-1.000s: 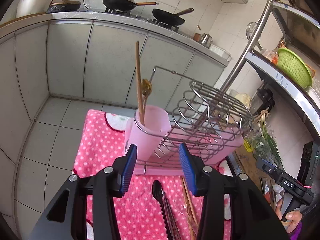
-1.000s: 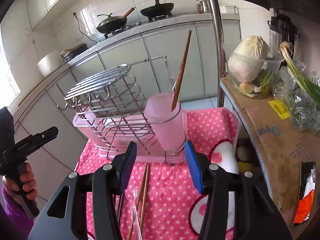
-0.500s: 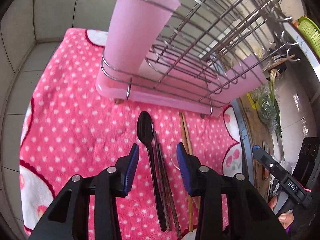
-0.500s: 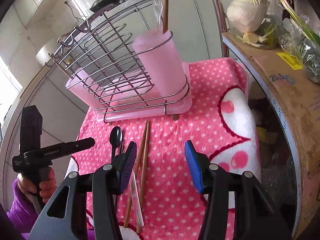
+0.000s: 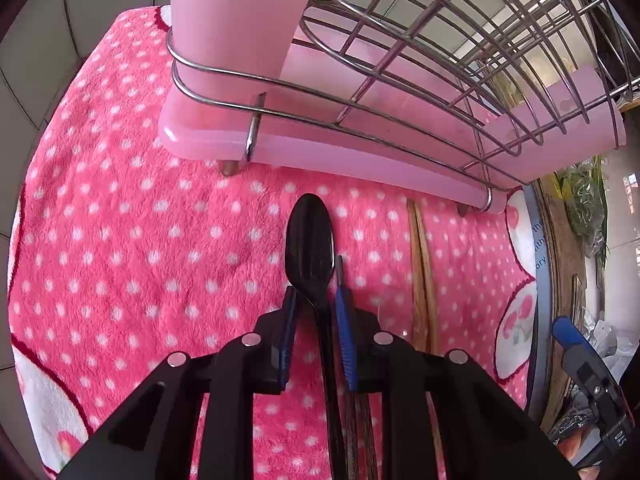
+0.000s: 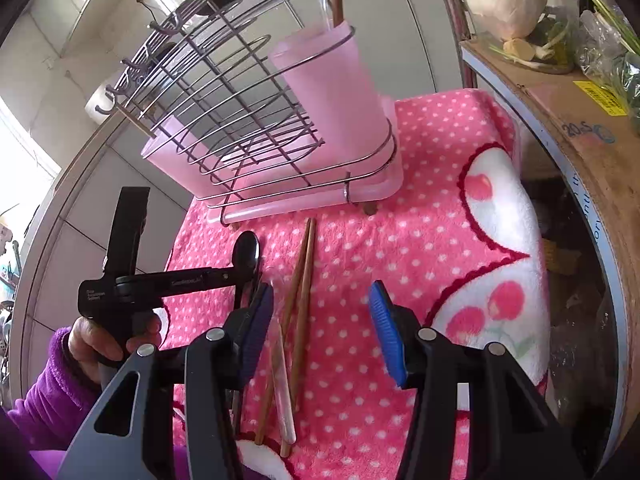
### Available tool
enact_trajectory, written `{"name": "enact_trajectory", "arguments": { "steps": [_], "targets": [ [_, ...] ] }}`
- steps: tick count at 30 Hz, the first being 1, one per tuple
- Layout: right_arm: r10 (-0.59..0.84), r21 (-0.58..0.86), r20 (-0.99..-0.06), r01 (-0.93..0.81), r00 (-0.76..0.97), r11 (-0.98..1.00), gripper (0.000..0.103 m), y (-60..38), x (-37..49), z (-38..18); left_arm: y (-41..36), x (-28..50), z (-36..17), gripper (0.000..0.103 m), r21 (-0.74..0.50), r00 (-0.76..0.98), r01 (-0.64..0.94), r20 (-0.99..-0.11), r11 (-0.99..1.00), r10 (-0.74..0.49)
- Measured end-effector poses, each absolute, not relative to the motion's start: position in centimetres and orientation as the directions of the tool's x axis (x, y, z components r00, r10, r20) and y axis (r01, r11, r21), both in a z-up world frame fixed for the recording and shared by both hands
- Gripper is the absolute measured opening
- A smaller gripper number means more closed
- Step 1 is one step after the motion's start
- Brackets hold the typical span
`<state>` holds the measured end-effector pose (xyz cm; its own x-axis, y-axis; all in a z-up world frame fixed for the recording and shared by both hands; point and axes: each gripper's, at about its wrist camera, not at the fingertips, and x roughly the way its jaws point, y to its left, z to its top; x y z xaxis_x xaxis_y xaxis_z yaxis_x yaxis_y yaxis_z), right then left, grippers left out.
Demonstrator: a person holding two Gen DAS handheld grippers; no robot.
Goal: Organize utensils
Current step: 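Lower both tools toward the utensils lying on the pink cloth, then grasp the black spoon with the left tool while the right tool grasps the clear plastic spoon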
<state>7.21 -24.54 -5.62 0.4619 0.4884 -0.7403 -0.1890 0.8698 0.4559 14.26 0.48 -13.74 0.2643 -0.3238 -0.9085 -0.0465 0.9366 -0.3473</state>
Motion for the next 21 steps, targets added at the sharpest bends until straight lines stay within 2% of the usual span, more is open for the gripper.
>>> {"name": "enact_trajectory", "arguments": {
  "steps": [4, 7, 16, 21],
  "targets": [
    [0.504, 0.442, -0.74, -0.243, 0.445, 0.864, 0.051, -22.9, 6.8, -5.5, 0.3, 14.6, -14.0, 0.013, -0.347, 0.274, -0.052, -0.907, 0.936, -0.321],
    [0.51, 0.427, -0.747, -0.279, 0.427, 0.86, 0.051, -21.5, 6.5, -5.6, 0.7, 14.3, -13.6, 0.005, -0.348, 0.288, -0.049, -0.903, 0.936, -0.32],
    [0.482, 0.344, -0.8, -0.384, 0.359, 0.857, 0.051, -15.9, 6.0, -7.0, 5.1, 11.8, -11.8, 0.005, -0.363, 0.33, -0.099, -0.89, 0.926, -0.314],
    [0.39, 0.22, -0.854, -0.441, 0.344, 0.87, 0.051, -12.3, 6.2, -8.7, 6.7, 10.7, -11.1, 0.005, -0.318, 0.339, -0.075, -0.9, 0.945, -0.275]
  ]
}}
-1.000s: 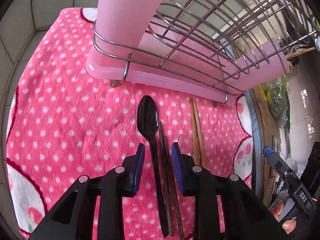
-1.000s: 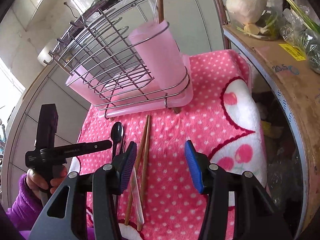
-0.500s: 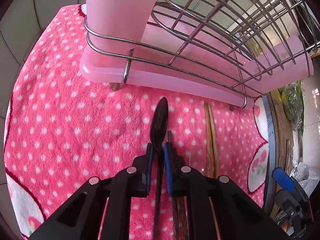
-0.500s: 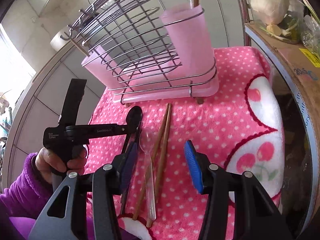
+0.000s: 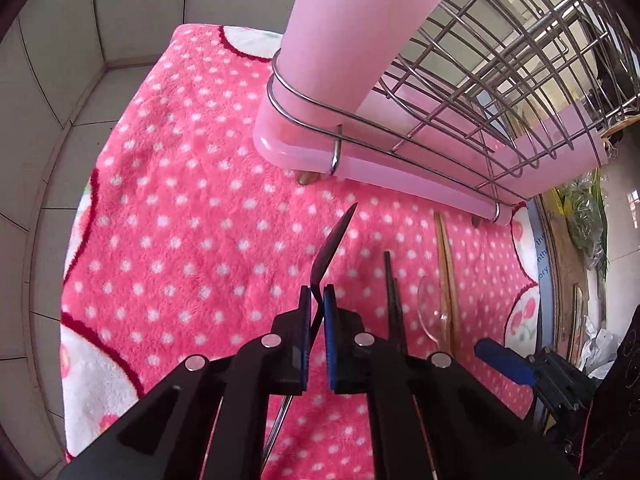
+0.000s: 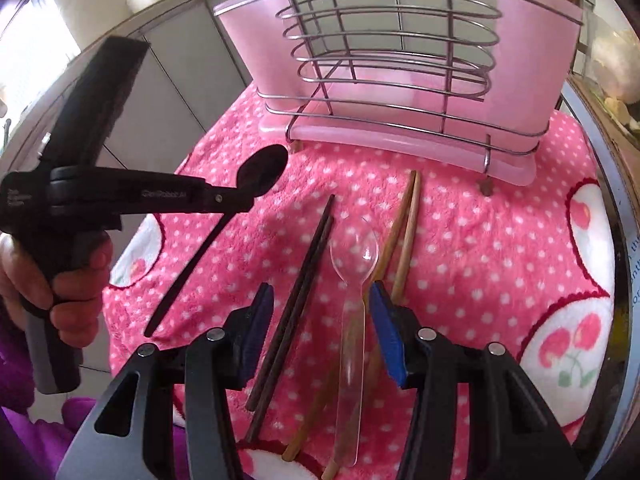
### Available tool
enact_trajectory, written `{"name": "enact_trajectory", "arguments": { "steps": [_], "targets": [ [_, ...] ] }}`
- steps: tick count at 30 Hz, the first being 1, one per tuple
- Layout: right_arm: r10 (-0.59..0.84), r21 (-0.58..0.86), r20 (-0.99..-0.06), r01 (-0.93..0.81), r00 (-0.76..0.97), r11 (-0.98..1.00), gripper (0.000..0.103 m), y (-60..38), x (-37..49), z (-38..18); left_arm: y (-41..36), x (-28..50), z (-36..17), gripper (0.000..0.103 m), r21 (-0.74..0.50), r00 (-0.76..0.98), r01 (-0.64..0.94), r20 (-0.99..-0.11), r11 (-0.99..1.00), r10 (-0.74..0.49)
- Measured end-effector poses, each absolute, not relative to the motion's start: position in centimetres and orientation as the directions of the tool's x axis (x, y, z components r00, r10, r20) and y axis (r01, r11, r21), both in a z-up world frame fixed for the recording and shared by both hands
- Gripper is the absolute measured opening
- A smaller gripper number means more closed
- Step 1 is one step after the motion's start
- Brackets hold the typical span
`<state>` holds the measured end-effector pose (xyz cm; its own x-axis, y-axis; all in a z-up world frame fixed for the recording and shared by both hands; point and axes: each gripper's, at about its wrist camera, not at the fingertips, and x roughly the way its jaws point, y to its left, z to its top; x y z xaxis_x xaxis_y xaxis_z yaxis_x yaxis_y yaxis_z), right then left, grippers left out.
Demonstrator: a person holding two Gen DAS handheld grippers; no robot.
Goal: Organize utensils
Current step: 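Grasp the black spoon with the left tool while the right tool grasps the clear plastic spoon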
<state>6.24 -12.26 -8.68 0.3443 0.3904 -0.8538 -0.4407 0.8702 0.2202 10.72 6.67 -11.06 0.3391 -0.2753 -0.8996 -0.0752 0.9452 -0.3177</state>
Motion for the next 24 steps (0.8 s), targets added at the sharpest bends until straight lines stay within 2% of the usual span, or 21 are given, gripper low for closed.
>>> {"name": "enact_trajectory", "arguments": {
  "steps": [3, 4, 5, 6, 8, 15, 20, 24],
  "targets": [
    [0.311, 0.132, -0.881, -0.447, 0.356, 0.885, 0.05, -11.1, 6.7, -9.7, 6.9, 10.6, -11.3, 0.005, -0.285, 0.325, -0.057, -0.912, 0.957, -0.252],
    [0.28, 0.102, -0.891, -0.444, 0.357, 0.89, 0.046, -10.9, 6.8, -10.2, 6.9, 10.6, -11.5, 0.005, -0.274, 0.315, -0.052, -0.917, 0.96, -0.244],
    [0.263, 0.087, -0.897, -0.441, 0.355, 0.893, 0.032, -10.9, 6.8, -10.6, 6.7, 10.7, -11.7, 0.006, -0.265, 0.306, -0.048, -0.922, 0.963, -0.239],
    [0.241, 0.07, -0.901, -0.427, 0.361, 0.901, 0.023, -11.0, 6.9, -10.9, 6.6, 10.7, -12.0, 0.006, -0.262, 0.294, -0.043, -0.926, 0.964, -0.238],
    [0.254, 0.096, -0.897, -0.401, 0.361, 0.911, 0.013, -11.8, 7.2, -10.8, 6.3, 10.9, -12.6, 0.006, -0.257, 0.275, -0.037, -0.932, 0.966, -0.237],
    [0.39, 0.301, -0.845, -0.277, 0.367, 0.913, 0.013, -16.7, 7.8, -9.4, 5.5, 11.5, -13.1, 0.007, -0.258, 0.235, -0.027, -0.941, 0.966, -0.244],
    [0.336, 0.289, -0.861, -0.177, 0.382, 0.941, 0.013, -19.8, 8.2, -9.2, 5.4, 12.3, -13.1, 0.008, -0.238, 0.194, -0.002, -0.953, 0.971, -0.233],
    [0.311, 0.292, -0.892, -0.107, 0.327, 0.951, 0.013, -21.6, 8.8, -10.6, 4.4, 13.3, -13.0, 0.008, -0.196, 0.165, 0.038, -0.966, 0.98, -0.2]
  ]
}}
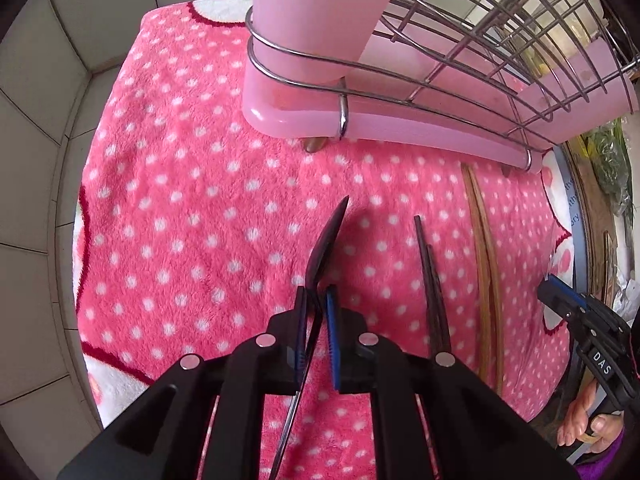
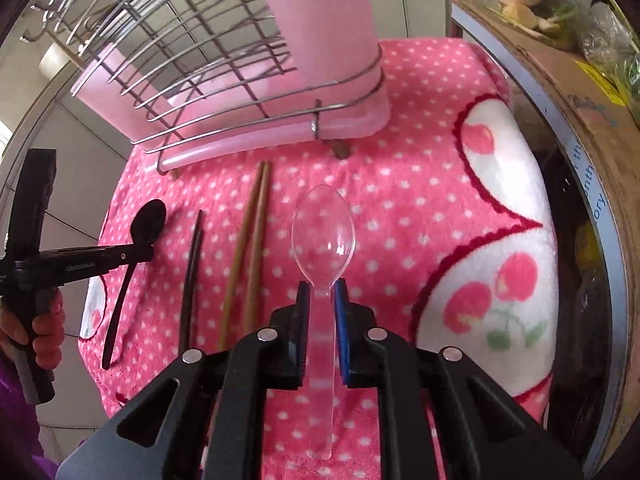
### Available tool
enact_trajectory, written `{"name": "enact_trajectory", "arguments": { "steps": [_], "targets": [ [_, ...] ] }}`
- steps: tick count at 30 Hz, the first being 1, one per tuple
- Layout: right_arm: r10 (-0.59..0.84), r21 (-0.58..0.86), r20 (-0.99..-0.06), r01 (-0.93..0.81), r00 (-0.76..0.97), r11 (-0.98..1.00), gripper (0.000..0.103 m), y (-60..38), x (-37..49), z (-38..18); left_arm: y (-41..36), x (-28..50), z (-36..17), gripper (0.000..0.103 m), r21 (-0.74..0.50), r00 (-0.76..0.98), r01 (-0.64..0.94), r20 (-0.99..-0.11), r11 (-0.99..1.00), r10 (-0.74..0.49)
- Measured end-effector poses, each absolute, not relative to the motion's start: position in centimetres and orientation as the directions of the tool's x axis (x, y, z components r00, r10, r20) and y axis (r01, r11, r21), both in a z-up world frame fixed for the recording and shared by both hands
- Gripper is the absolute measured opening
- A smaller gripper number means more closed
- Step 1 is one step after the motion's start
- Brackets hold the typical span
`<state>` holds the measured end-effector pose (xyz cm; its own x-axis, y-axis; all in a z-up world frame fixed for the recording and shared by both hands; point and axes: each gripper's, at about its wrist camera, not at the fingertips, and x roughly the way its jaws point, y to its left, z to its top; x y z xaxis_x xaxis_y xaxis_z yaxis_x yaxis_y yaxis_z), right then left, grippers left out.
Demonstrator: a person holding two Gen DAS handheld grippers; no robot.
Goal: Organize utensils
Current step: 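Grasp the black spoon with the left tool while the right tool grasps the clear plastic spoon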
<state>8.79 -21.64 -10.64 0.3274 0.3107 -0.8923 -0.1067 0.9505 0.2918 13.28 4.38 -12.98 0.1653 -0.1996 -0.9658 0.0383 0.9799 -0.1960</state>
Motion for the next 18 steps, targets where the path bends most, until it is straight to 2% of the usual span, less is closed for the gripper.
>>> {"name": "enact_trajectory", "arguments": {
  "steps": [2, 4, 6, 8, 18],
  "targets": [
    [0.304, 0.289, -0.905, -0.095, 0.297, 0.953, 0.013, -21.6, 9.1, -11.6, 3.9, 13.8, -12.9, 0.009, -0.181, 0.154, 0.053, -0.97, 0.982, -0.187],
    [0.305, 0.29, -0.913, -0.094, 0.271, 0.952, 0.02, -21.5, 9.2, -12.0, 3.7, 14.0, -12.8, 0.009, -0.173, 0.143, 0.061, -0.973, 0.983, -0.18],
    [0.329, 0.313, -0.907, -0.103, 0.264, 0.944, 0.044, -21.3, 9.2, -12.2, 3.2, 14.5, -12.8, 0.009, -0.171, 0.134, 0.07, -0.975, 0.983, -0.179],
    [0.332, 0.314, -0.905, -0.112, 0.264, 0.943, 0.049, -21.2, 9.3, -12.0, 3.2, 14.9, -12.7, 0.009, -0.176, 0.126, 0.069, -0.975, 0.982, -0.184],
    [0.281, 0.249, -0.919, -0.144, 0.277, 0.958, 0.051, -20.0, 12.1, -12.0, 3.4, 17.4, -13.4, 0.009, -0.184, 0.101, 0.067, -0.977, 0.981, -0.19]
  ]
}}
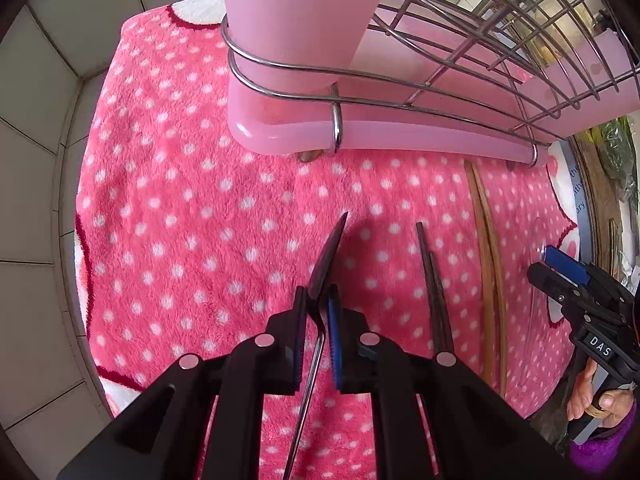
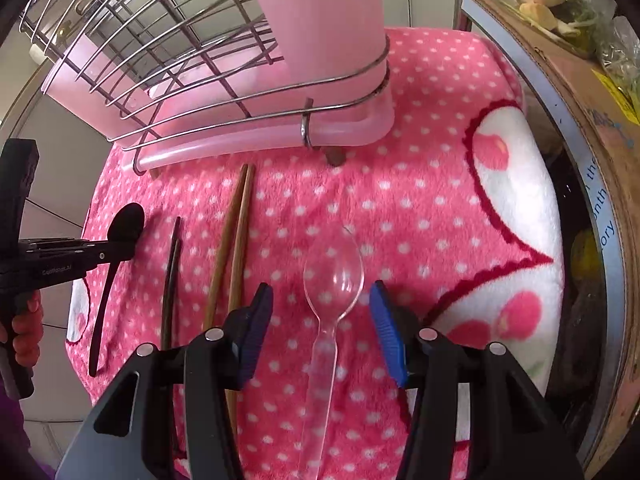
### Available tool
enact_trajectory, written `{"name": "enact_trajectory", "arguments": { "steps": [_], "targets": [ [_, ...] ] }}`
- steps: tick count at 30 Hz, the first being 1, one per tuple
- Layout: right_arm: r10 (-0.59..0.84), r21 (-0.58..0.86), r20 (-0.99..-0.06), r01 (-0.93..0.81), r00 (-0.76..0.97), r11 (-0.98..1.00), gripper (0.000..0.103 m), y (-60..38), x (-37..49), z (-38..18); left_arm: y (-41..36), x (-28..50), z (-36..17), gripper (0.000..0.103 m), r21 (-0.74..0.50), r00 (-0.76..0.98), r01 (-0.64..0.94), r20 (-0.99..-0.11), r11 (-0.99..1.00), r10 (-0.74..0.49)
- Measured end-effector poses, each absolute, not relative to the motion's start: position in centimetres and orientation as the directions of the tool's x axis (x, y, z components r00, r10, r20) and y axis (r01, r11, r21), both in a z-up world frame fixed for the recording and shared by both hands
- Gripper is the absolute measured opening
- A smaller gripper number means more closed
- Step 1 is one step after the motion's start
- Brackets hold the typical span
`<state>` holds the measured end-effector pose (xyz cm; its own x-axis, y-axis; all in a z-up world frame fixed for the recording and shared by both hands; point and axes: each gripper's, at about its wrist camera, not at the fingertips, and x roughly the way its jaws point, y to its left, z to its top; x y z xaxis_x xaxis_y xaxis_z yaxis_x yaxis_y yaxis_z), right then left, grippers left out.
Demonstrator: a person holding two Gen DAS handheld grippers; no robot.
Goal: Organize utensils
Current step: 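Grasp the black spoon with the left tool while the right tool grasps the clear plastic spoon, then lift both spoons with both tools up above the rack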
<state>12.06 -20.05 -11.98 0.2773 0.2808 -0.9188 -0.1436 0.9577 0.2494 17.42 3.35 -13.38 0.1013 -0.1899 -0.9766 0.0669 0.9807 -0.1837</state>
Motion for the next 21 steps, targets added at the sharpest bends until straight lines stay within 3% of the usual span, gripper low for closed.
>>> {"name": "enact_trajectory", "arguments": {
  "steps": [4, 5, 6, 12, 21],
  "targets": [
    [0.291, 0.265, -0.913, -0.127, 0.286, 0.956, 0.051, -20.1, 12.8, -12.4, 3.5, 17.6, -13.5, 0.009, -0.198, 0.092, 0.064, -0.975, 0.978, -0.203],
    [0.291, 0.266, -0.912, -0.123, 0.29, 0.956, 0.045, -20.2, 12.9, -12.4, 3.5, 17.6, -13.5, 0.009, -0.199, 0.093, 0.065, -0.974, 0.978, -0.205],
    [0.279, 0.254, -0.914, -0.12, 0.294, 0.96, 0.031, -20.4, 13.0, -12.5, 3.5, 17.7, -13.5, 0.009, -0.201, 0.094, 0.065, -0.974, 0.977, -0.207],
    [0.344, 0.333, -0.884, -0.09, 0.316, 0.939, 0.03, -22.7, 13.0, -12.3, 4.2, 17.3, -13.3, 0.005, -0.212, 0.139, 0.065, -0.966, 0.975, -0.219],
    [0.404, 0.404, -0.814, -0.093, 0.418, 0.91, 0.03, -24.7, 11.0, -9.4, 6.8, 14.7, -8.6, 0.005, -0.346, 0.303, 0.034, -0.891, 0.938, -0.339]
  ]
}}
